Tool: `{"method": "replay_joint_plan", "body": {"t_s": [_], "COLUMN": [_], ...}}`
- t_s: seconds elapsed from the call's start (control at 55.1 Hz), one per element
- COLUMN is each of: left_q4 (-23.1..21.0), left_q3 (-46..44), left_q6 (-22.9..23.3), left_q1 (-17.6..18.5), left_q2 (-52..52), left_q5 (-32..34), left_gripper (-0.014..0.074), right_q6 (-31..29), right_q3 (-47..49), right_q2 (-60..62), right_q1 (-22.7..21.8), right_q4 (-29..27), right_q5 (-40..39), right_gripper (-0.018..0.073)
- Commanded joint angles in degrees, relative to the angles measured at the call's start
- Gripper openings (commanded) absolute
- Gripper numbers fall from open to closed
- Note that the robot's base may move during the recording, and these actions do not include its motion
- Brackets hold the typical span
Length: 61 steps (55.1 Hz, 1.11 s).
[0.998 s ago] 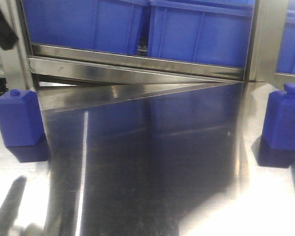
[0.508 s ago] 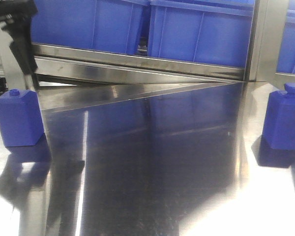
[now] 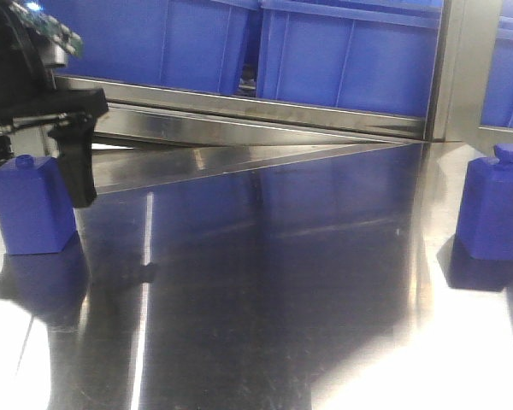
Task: Pick and sort blue part to right shelf
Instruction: 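Lower the open left gripper over the blue bottle-shaped part, then close the left gripper on the blue part and lift it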
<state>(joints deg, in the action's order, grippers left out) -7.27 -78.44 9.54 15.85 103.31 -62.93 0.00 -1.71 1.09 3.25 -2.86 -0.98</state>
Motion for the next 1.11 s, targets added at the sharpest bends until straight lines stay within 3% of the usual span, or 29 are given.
{"method": "replay_joint_plan", "body": {"t_s": [0.0, 0.127, 0.435, 0.853, 1.088], "left_q4": [0.2, 0.3, 0.3, 1.3, 10.3], "left_q3": [-2.0, -2.0, -2.0, -1.9, -0.6], "left_q6": [0.7, 0.7, 0.7, 0.4, 0.4], "left_q1": [0.3, 0.3, 0.3, 0.4, 4.6], "left_q2": [-1.7, -1.2, -1.2, -5.2, -19.0], "left_q5": [-0.1, -0.9, -0.6, 0.0, 5.2], "left_gripper": [0.0608, 0.057, 0.0328, 0.0322, 0.0322], "right_q6": [-0.4, -0.4, -0.4, -0.4, -0.4], "right_q3": [0.5, 0.5, 0.5, 0.5, 0.5], "right_q2": [0.4, 0.4, 0.4, 0.4, 0.4], "right_q1": [-0.2, -0.2, -0.2, -0.2, -0.2], "right_q4": [-0.1, -0.1, -0.1, -0.1, -0.1], "right_q5": [-4.8, -4.8, -4.8, -4.9, -4.9], "right_gripper": [0.0057, 0.0057, 0.0057, 0.0057, 0.0057]}}
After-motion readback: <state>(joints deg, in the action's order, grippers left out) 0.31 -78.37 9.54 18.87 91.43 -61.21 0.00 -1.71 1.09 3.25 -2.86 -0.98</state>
